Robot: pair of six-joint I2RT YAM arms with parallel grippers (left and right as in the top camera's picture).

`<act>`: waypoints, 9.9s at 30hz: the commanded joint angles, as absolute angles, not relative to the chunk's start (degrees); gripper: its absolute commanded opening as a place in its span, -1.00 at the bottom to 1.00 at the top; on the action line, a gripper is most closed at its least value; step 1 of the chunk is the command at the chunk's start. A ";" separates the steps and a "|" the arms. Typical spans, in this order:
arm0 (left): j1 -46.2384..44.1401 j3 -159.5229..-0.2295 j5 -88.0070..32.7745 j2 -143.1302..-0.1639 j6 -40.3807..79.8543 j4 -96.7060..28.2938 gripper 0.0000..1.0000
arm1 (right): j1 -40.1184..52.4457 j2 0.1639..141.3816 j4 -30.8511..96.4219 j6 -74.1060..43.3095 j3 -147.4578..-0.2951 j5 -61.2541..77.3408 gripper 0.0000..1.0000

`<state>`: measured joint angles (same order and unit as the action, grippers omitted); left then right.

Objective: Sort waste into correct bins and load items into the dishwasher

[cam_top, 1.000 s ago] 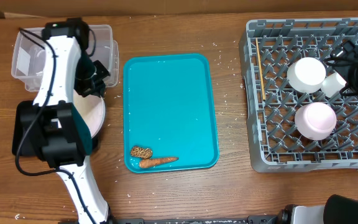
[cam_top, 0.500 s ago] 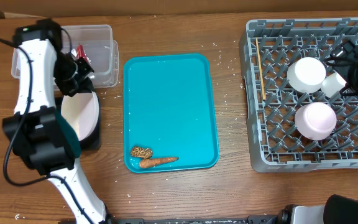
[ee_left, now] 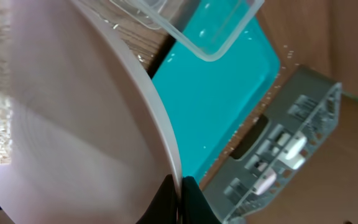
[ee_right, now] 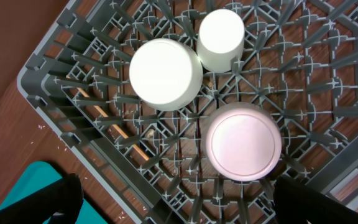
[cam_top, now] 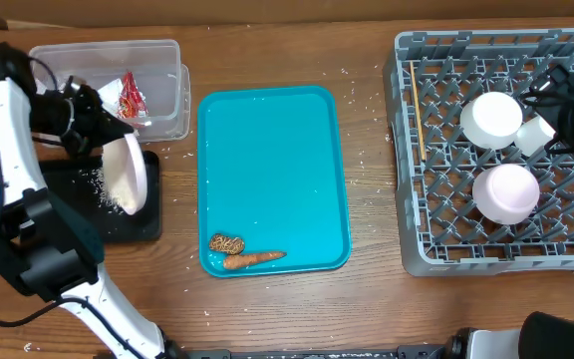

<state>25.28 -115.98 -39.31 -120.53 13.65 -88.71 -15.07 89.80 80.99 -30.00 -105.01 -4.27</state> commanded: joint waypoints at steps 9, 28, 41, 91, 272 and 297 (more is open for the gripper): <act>32.23 -117.27 -55.57 -118.91 7.86 -92.62 -0.92 | -15.14 89.69 80.71 -30.26 -105.82 -4.19 1.00; 35.03 -116.75 -59.96 -119.13 2.92 -95.83 -0.92 | -15.14 89.69 80.71 -30.26 -105.82 -4.19 1.00; 34.76 -116.40 -59.37 -119.26 2.02 -95.26 -0.92 | -15.14 89.69 80.71 -30.26 -105.82 -4.19 1.00; -39.27 -113.67 27.51 -125.54 37.65 -66.59 -0.92 | -15.14 89.69 80.71 -30.26 -105.82 -4.19 1.00; 16.80 -136.99 10.37 -117.89 36.64 -85.30 0.99 | 1.96 102.98 72.31 -33.04 -107.96 -18.81 1.00; 2.74 -132.57 -28.93 -116.75 11.53 -96.84 0.99 | -9.76 102.98 72.31 -33.04 -107.96 -18.81 1.00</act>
